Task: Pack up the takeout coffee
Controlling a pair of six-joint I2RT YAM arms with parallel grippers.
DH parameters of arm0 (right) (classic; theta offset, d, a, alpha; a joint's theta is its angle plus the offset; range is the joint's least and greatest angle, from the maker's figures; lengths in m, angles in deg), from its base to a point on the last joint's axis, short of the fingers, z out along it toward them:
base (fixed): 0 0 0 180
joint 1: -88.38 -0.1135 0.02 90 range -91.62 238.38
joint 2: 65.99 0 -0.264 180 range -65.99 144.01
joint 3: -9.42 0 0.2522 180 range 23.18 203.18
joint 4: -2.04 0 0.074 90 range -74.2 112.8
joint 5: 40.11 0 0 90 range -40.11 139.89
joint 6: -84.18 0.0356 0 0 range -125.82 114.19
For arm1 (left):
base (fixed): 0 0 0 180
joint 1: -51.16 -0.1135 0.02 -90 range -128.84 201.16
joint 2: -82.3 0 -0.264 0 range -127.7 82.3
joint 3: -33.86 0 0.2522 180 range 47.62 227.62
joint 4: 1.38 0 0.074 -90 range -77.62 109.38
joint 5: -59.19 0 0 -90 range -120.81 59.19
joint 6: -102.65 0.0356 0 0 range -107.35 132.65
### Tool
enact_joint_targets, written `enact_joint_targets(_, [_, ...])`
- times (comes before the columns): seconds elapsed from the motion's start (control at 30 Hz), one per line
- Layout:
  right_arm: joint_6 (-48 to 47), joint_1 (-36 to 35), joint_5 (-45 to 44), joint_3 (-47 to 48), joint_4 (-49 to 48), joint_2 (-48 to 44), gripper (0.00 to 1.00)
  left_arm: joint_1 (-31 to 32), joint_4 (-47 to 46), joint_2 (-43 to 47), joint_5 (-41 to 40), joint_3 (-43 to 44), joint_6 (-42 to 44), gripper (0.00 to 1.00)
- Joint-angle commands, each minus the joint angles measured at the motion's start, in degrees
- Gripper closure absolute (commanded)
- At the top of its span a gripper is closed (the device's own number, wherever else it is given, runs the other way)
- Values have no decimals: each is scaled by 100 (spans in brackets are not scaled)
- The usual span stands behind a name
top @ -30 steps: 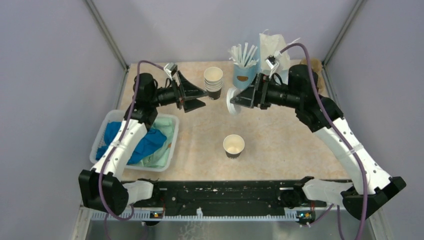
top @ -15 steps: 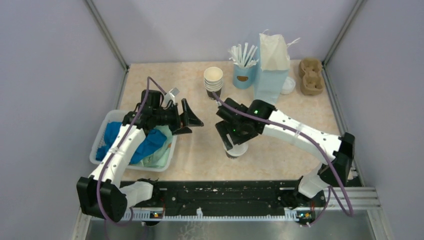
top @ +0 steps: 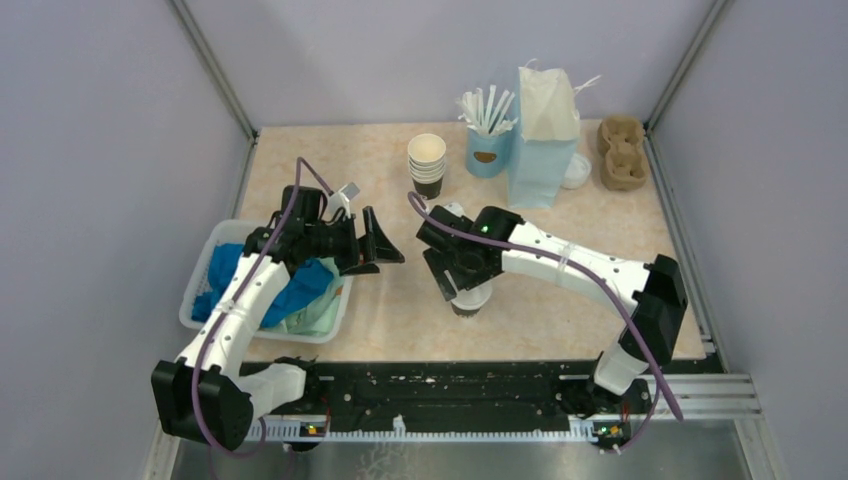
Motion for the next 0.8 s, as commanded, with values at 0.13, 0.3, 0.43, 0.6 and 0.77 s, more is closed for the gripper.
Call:
enact_joint_targets(0.13, [94, 84, -34, -49, -373, 182, 22, 14, 206, -30, -63, 310, 455, 2])
enact_joint_targets(0.3, [198, 178, -55, -111, -401, 219, 22, 14, 277, -87, -90, 341, 587, 2])
enact_joint_targets(0.43, [203, 275, -28, -193, -446, 207, 21, 14, 269, -96, -40, 349, 583, 2])
enact_joint_targets(0.6, [190, 318, 68, -248, -522, 184, 21, 14, 247, -146, 0, 358, 586, 2])
enact_joint_targets(0.77, [157, 353, 127, -256, -561, 168, 20, 14, 244, -159, 28, 376, 579, 2])
